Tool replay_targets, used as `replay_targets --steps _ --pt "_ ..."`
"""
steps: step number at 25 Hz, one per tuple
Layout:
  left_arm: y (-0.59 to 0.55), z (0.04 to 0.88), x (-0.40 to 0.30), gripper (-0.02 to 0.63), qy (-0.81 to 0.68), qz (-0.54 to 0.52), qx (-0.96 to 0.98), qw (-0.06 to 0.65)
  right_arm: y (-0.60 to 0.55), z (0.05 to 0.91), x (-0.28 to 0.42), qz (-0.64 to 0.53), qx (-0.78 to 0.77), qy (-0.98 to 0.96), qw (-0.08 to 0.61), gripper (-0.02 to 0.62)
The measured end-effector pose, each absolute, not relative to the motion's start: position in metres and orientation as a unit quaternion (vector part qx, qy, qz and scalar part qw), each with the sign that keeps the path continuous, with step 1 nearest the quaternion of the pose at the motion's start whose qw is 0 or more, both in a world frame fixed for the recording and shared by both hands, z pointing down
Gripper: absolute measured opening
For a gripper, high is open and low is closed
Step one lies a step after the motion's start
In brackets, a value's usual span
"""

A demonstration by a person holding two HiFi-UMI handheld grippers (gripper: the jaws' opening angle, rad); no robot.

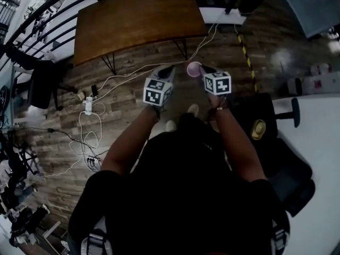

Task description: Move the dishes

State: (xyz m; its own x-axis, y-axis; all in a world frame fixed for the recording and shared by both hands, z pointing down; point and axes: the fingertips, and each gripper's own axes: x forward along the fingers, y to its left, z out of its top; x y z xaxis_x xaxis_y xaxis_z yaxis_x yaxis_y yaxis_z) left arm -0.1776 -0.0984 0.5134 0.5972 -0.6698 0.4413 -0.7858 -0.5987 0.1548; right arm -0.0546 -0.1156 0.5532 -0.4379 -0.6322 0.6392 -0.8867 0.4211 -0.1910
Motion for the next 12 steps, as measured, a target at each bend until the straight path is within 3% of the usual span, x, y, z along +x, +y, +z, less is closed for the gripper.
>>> replay_targets --steps 12 --pt "-0.2 0.531 -0.16 -0.005 -0.445 0.198 0.854 0.182 -0.229 0.572 -0.042 0.276 0.435 -0.828 0.223 0.02"
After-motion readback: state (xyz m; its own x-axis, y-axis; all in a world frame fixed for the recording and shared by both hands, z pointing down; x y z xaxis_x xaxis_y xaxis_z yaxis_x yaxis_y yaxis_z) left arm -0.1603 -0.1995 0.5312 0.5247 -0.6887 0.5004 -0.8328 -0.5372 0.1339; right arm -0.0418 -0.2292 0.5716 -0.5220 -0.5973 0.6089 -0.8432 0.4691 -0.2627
